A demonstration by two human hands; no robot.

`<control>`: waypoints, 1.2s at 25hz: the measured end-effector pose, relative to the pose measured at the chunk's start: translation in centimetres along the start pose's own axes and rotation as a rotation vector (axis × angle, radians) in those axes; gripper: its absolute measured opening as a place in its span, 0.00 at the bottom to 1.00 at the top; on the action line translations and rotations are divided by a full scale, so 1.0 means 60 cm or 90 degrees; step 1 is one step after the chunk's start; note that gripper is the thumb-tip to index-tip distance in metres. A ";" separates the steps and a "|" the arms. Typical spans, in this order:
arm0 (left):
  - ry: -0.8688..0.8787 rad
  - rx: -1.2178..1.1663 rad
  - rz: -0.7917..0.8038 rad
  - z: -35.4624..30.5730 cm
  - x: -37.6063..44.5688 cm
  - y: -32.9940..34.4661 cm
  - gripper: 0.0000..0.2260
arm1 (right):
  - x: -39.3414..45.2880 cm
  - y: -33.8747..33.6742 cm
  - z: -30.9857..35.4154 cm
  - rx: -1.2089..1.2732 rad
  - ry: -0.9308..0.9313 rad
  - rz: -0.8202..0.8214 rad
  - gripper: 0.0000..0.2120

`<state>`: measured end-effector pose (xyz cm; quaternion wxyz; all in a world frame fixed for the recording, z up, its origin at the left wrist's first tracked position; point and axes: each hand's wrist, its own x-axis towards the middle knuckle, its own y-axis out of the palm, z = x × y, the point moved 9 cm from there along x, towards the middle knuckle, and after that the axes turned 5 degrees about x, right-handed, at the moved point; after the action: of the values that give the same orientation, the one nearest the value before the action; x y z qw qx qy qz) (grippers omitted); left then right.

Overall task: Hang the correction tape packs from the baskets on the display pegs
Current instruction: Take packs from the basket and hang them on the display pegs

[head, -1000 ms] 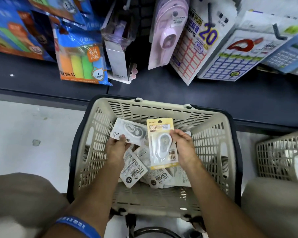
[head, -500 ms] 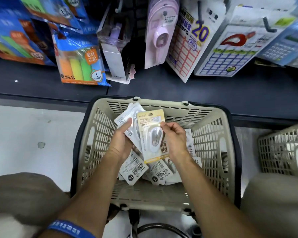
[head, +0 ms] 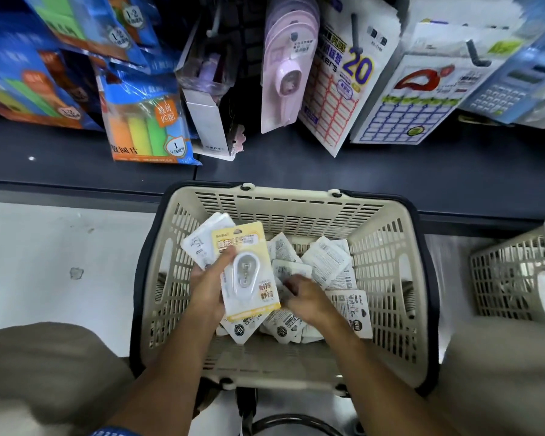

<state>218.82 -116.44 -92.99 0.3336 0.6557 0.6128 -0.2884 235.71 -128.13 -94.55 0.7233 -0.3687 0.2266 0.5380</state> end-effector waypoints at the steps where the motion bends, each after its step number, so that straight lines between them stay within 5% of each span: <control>1: -0.008 0.004 -0.015 0.002 0.000 -0.010 0.15 | -0.002 0.014 -0.006 -0.097 -0.008 0.020 0.16; 4: -0.044 0.028 -0.019 0.003 -0.008 -0.015 0.17 | 0.001 0.022 -0.004 -0.201 0.011 0.057 0.16; 8: -0.022 0.049 -0.020 -0.018 -0.021 -0.011 0.18 | -0.016 -0.094 0.034 -0.077 0.058 0.068 0.18; 11: -0.007 0.079 0.002 -0.030 -0.038 0.001 0.11 | -0.084 -0.208 0.148 0.071 -0.154 -0.017 0.15; 14: -0.035 0.137 0.155 -0.046 -0.095 0.075 0.19 | -0.172 -0.259 0.271 0.111 -0.394 -0.113 0.11; 17: 0.044 0.151 0.281 -0.124 -0.178 0.167 0.24 | -0.251 -0.268 0.367 0.006 -0.528 -0.207 0.08; 21: 0.063 0.033 0.433 -0.270 -0.292 0.233 0.26 | -0.407 -0.280 0.490 -0.421 -0.888 -0.475 0.12; 24: 0.124 0.050 0.529 -0.354 -0.386 0.246 0.27 | -0.495 -0.304 0.550 -0.564 -0.990 -0.561 0.11; 26: 0.211 0.099 0.501 -0.391 -0.420 0.250 0.31 | -0.525 -0.315 0.573 -0.604 -0.981 -0.602 0.14; 28: 0.260 0.111 0.489 -0.415 -0.448 0.258 0.34 | -0.528 -0.359 0.574 -0.379 -0.854 -0.578 0.18; 30: 0.292 0.097 0.499 -0.442 -0.478 0.269 0.31 | -0.502 -0.414 0.543 0.083 -0.676 -0.428 0.14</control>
<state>231.73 -113.43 -52.88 0.2240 0.9075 0.3538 -0.0317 247.36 -124.90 -45.18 0.8879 -0.0578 -0.2591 0.3758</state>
